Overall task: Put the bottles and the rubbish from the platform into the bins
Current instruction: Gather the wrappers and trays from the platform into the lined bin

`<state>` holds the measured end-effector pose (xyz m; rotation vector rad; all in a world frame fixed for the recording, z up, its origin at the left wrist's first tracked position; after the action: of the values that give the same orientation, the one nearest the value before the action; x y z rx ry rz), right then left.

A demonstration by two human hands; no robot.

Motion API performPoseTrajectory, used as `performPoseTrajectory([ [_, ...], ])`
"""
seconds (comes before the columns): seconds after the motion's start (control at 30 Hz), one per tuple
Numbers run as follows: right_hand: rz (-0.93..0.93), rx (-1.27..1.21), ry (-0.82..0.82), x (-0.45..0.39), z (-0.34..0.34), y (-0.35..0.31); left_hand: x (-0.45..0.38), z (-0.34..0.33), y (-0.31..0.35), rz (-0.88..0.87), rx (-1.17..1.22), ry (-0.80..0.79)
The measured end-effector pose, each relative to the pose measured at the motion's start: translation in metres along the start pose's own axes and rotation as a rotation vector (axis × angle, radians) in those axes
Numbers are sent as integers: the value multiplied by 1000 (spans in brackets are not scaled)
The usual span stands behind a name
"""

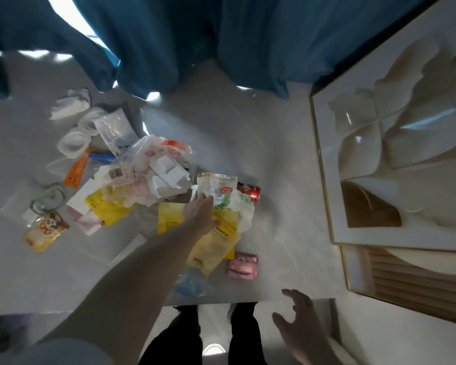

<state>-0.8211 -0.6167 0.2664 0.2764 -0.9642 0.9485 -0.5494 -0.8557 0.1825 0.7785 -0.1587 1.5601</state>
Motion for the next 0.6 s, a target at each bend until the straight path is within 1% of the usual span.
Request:
performPoseTrajectory([
  [0.07,-46,-51,-8,-12,-23,-3,-2,-10,1,-21,-22,-27],
  [0.1,-85,-69,-52,-18,-44,-5,-3,-15,3,-40,-36,-32],
  [0.13,-131,-129,-133,-22,-72,-10,-5,-21,5,-66,-47,-34],
  [0.17,-217,-244,-267,-20,-108,-16,-6,-26,7,-93,-51,-31],
  [0.23,-436,-567,-568,-8,-183,-44,-8,-32,8,-128,-64,1],
  [0.27,-510,-721,-652,-5,-213,-62,-9,-35,9,-149,-78,16],
  [0.3,-552,-835,-666,-7,-235,-76,-9,-37,10,-167,-89,25],
  [0.37,-594,-1014,-599,-25,-263,-96,-7,-41,7,-187,-98,26],
  [0.43,-646,-1175,-551,-42,-277,-107,-5,-44,4,-191,-84,-9],
  [0.47,-641,-1210,-561,-50,-275,-114,-3,-43,2,-191,-77,-21],
  [0.53,-607,-1204,-562,-65,-268,-116,3,-36,-1,-193,-72,-24],
  [0.6,-547,-1177,-547,-78,-256,-116,13,-18,-4,-209,-58,17],
])
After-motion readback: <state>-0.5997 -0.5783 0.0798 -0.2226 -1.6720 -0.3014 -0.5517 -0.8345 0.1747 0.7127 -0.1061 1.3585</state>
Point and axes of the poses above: each hand's wrist, its own x-axis away from the middle knuckle, its own z-axis out of the back of the hand, y = z × x, the point moved 10 cm from there along -x, towards the middle knuckle, and after that the axes turned 9 degrees about x, right-handed, at the moved point
